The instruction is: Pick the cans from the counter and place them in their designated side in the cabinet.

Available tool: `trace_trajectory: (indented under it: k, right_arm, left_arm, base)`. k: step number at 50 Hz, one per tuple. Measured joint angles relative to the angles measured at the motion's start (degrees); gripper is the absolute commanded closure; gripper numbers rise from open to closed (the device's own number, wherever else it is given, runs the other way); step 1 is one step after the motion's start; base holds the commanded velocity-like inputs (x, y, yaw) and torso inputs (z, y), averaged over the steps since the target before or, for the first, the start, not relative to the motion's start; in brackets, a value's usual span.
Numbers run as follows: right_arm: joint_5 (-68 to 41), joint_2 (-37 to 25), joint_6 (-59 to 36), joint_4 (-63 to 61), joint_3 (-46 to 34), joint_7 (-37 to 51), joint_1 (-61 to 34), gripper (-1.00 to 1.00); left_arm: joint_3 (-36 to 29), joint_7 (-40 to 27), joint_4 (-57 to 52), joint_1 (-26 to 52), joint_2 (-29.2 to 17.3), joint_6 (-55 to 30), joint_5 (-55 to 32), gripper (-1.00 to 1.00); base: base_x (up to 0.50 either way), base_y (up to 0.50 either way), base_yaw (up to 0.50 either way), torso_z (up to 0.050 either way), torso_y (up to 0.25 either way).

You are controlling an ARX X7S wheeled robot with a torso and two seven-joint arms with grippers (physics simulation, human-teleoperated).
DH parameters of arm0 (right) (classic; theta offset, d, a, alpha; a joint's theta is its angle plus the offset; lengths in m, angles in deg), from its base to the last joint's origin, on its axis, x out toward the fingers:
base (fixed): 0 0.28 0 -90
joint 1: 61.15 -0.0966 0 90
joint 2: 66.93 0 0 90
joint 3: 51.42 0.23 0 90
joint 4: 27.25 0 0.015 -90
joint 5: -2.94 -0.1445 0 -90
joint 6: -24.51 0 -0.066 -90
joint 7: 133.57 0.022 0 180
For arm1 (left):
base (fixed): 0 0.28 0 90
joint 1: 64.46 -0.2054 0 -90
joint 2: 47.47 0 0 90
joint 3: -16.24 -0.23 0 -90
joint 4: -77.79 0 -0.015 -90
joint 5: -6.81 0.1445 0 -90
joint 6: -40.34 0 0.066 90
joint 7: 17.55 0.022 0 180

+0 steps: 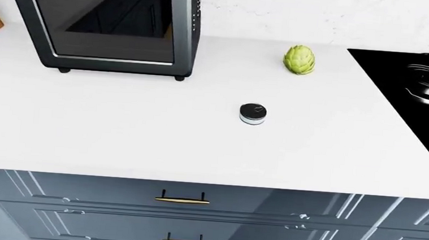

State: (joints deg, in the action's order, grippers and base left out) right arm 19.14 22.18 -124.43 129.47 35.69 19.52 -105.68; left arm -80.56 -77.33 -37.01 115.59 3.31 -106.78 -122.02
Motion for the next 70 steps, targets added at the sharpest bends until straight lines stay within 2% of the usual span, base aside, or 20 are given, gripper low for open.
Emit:
trace_trajectory:
  k: [70]
  right_arm:
    - [0.01, 0.00, 0.00, 0.00, 0.00, -0.01, 0.00, 1.00]
  left_arm:
    - [-0.65, 1.06, -0.93, -0.55, -1.12, 1.90, 0.38, -1.00]
  base:
    - [0.10, -0.07, 0.00, 0.000, 0.001]
